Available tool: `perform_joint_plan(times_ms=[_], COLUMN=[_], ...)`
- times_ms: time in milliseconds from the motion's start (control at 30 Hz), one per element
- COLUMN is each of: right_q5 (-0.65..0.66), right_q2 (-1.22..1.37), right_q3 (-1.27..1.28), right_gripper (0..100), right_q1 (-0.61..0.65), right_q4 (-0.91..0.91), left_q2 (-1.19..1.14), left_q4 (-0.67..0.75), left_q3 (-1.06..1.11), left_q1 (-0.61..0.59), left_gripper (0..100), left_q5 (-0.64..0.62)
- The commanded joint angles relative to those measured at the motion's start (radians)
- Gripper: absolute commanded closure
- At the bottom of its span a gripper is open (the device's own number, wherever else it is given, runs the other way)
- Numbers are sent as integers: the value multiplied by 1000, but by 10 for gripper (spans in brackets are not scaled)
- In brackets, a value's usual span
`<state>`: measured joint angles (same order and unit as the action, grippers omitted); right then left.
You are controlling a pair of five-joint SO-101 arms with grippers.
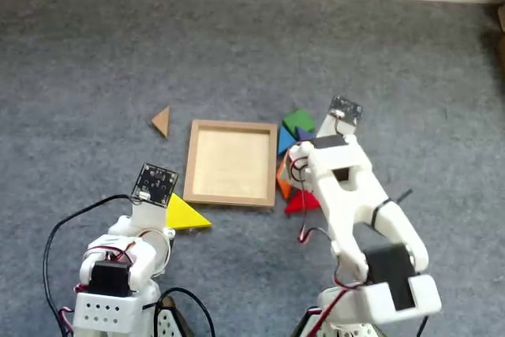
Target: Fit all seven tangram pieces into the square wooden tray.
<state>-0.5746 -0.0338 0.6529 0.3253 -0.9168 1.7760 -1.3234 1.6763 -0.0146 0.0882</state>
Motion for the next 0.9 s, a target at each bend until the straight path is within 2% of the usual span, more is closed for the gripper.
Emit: perform_joint_plan(times_ms=[0, 767, 867], right_q5=[-12, -3, 26], right_q2=[25, 44, 44], right_q3=[-73, -76, -77], right_gripper=[678, 683, 733], right_q1=[12, -54, -54], right_q4=[-8, -13, -10], left_q2=[51, 51, 51], left_q4=[-3, -3, -3], left_q3=[21, 21, 21], left_q1=[-10, -10, -10], left_gripper=[994, 994, 994], left_q5=[9, 9, 9])
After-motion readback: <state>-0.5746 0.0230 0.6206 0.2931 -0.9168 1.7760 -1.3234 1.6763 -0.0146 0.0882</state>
